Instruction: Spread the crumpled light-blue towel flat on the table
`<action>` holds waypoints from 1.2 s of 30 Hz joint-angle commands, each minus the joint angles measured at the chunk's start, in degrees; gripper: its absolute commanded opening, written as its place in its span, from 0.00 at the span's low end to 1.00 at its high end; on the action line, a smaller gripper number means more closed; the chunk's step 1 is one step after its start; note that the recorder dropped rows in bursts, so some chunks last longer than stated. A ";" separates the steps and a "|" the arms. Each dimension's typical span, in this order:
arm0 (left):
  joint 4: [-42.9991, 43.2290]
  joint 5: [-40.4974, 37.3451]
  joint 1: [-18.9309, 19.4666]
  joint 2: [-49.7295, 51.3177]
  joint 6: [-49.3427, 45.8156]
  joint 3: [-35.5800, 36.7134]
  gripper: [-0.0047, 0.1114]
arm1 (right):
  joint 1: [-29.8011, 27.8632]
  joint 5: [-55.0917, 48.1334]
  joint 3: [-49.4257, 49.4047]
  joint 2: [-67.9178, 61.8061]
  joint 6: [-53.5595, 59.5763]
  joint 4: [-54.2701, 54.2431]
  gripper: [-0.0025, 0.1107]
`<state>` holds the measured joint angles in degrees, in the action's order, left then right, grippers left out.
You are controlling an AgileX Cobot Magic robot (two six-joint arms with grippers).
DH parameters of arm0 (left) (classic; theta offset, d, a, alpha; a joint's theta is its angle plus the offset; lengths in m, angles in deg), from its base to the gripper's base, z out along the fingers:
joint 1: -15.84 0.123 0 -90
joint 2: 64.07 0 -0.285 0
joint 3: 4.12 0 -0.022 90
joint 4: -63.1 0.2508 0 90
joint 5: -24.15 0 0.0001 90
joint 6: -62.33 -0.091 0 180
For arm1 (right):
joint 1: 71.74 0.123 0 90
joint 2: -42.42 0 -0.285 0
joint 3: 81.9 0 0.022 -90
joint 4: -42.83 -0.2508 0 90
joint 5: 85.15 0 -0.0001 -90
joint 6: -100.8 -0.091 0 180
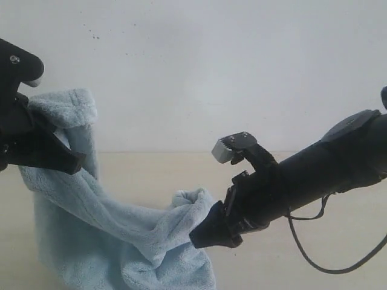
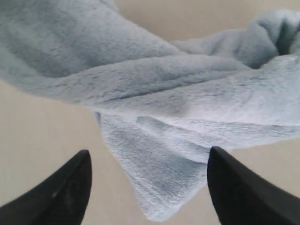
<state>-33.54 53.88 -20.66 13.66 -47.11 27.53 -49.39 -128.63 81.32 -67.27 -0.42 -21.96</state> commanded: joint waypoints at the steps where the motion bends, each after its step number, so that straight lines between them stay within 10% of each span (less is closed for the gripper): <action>1: 0.68 -2.37 -0.05 -0.40 0.65 0.18 0.07 | 5.99 -1.21 0.26 0.67 4.39 -0.33 0.60; 10: 0.78 -3.56 -0.05 -0.40 0.65 0.18 0.07 | 17.91 12.64 0.26 0.67 4.52 7.69 0.60; 36: 3.12 -4.63 -0.05 -0.40 2.97 0.18 0.07 | 18.30 16.10 0.26 4.02 8.84 7.32 0.60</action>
<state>-31.06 49.76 -20.66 13.66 -44.75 27.53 -31.20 -112.59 81.44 -62.75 7.24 -14.31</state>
